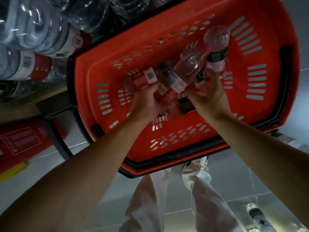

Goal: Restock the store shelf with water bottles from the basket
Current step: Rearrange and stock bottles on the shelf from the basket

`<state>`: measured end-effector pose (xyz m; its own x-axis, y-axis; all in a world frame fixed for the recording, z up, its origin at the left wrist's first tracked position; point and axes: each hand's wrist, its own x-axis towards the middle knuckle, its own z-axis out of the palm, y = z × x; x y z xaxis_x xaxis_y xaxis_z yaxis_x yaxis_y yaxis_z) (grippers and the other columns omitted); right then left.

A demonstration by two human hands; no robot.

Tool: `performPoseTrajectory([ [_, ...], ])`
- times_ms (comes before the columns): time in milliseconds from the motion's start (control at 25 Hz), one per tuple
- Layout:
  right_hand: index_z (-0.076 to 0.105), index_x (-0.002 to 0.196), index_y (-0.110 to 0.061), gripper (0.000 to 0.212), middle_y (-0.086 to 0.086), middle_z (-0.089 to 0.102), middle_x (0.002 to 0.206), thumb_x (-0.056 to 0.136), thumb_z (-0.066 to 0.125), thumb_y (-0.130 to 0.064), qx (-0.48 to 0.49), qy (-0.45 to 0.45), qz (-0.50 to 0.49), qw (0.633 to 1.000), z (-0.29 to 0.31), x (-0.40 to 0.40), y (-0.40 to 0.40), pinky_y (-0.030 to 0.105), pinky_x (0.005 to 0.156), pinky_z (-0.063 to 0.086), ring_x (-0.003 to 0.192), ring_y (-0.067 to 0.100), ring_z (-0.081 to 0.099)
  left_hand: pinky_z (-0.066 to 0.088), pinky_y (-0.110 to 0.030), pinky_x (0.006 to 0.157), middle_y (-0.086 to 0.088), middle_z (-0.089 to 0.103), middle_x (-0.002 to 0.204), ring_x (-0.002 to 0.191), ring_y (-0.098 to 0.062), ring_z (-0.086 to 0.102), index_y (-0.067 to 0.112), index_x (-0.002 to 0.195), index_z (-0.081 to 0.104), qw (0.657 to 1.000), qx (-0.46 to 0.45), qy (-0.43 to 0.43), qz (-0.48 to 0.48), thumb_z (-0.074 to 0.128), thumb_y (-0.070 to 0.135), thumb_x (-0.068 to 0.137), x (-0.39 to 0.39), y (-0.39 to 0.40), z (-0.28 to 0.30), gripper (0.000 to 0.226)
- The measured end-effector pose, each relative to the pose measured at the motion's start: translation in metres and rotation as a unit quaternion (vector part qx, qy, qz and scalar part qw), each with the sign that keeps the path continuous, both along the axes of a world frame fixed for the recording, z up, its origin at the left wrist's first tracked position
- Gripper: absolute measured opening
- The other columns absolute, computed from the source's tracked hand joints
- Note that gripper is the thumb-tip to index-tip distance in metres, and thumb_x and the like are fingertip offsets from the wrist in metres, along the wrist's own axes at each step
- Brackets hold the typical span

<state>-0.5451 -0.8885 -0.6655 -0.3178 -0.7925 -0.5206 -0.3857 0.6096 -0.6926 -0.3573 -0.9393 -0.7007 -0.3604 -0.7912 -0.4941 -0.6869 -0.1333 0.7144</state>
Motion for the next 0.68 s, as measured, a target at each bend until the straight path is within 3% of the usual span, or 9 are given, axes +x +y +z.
performPoseTrajectory([
  [120,0.015,0.15,-0.03,0.092,-0.001,0.054,0.136,0.079,0.073,-0.046,-0.02,-0.064,-0.123,0.99,-0.004,0.006,-0.005,0.035,0.082,0.059,0.105,0.01,0.064,0.043,-0.001,0.077,-0.002,0.067,0.121,0.09,0.011,0.058,0.013,0.134,0.057,0.998,0.034,0.058,-0.006,0.085,0.02,0.073,-0.02,0.025,0.025,0.067],
  [200,0.015,0.151,-0.03,0.095,-0.003,0.055,0.137,0.078,0.075,-0.046,-0.021,-0.056,-0.164,0.985,-0.007,0.007,-0.005,0.038,0.087,0.058,0.111,0.012,0.061,0.046,-0.006,0.082,-0.006,0.062,0.129,0.1,0.009,0.058,0.009,0.136,0.054,0.996,0.034,0.082,-0.021,0.08,0.019,0.079,-0.027,0.033,0.025,0.064],
  [280,0.018,0.152,-0.027,0.093,-0.006,0.054,0.137,0.08,0.075,-0.041,-0.009,-0.032,-0.159,0.987,-0.011,0.004,-0.004,0.031,0.09,0.055,0.112,0.008,0.057,0.049,-0.02,0.094,-0.005,0.058,0.136,0.119,-0.005,0.056,0.012,0.141,0.049,0.994,0.055,0.087,-0.044,0.071,0.029,0.088,-0.016,0.026,0.011,0.06],
  [360,0.02,0.152,-0.027,0.093,-0.007,0.056,0.135,0.078,0.077,-0.038,-0.001,-0.016,-0.162,0.987,-0.019,0.001,-0.001,0.032,0.092,0.055,0.111,0.009,0.059,0.043,-0.031,0.107,-0.003,0.052,0.144,0.131,-0.013,0.05,0.021,0.147,0.041,0.998,0.024,0.004,-0.059,0.064,0.037,0.093,0.0,0.005,-0.014,0.061],
  [480,0.025,0.148,-0.026,0.093,-0.005,0.06,0.131,0.073,0.077,-0.042,-0.015,-0.001,-0.147,0.989,-0.031,0.001,0.005,0.036,0.09,0.057,0.111,0.013,0.062,0.022,-0.049,0.115,0.0,0.031,0.159,0.145,-0.024,0.031,0.033,0.151,0.031,0.965,-0.08,-0.216,-0.124,0.058,0.021,0.093,0.007,-0.031,-0.053,0.065],
  [600,0.025,0.149,-0.031,0.092,-0.01,0.059,0.133,0.076,0.08,-0.04,-0.014,-0.005,-0.123,0.992,-0.041,0.003,0.002,0.035,0.092,0.055,0.117,0.013,0.059,0.038,-0.056,0.104,-0.004,0.032,0.156,0.137,-0.034,0.041,0.03,0.15,0.033,0.933,-0.104,-0.294,-0.178,0.05,0.017,0.093,0.0,-0.047,-0.077,0.06],
  [680,0.023,0.149,-0.032,0.092,-0.01,0.057,0.136,0.076,0.08,-0.037,-0.013,-0.01,-0.106,0.994,-0.046,0.002,-0.003,0.033,0.095,0.053,0.121,0.012,0.057,0.048,-0.055,0.094,-0.009,0.034,0.152,0.124,-0.041,0.051,0.027,0.151,0.03,0.936,-0.1,-0.289,-0.176,0.048,0.016,0.095,0.001,-0.042,-0.085,0.06],
])
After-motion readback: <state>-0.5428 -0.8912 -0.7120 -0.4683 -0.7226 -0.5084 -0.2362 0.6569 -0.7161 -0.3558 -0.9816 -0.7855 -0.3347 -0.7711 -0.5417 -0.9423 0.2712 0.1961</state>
